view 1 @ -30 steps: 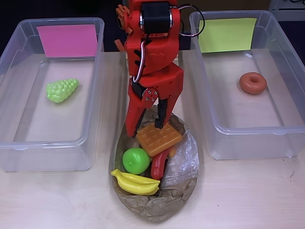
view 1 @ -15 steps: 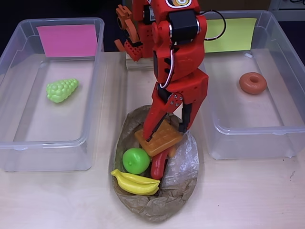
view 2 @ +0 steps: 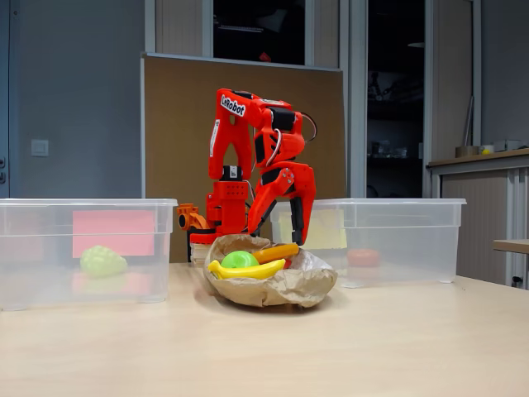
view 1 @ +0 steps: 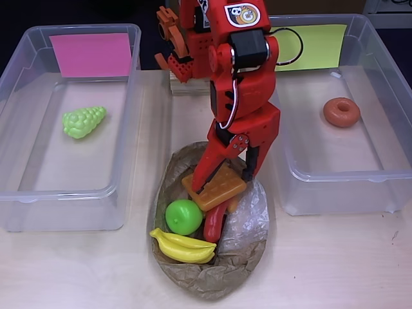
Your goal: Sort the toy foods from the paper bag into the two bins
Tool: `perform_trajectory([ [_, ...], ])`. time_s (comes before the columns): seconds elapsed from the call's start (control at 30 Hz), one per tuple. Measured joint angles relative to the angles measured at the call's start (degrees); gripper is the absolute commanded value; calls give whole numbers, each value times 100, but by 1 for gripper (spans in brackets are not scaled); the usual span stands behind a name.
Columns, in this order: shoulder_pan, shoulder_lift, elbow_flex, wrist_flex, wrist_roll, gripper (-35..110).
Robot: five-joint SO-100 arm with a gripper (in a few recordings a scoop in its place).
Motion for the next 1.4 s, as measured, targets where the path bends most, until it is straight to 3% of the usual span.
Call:
perform_trajectory([
  [0.17, 62, 0, 88, -123, -105, 41],
  [0.4, 176, -44, 88, -123, -132, 52],
  [0.67, 185, -88, 79, -123, -132, 55],
  [1.4, 149, -448, 202, -624, 44, 40],
])
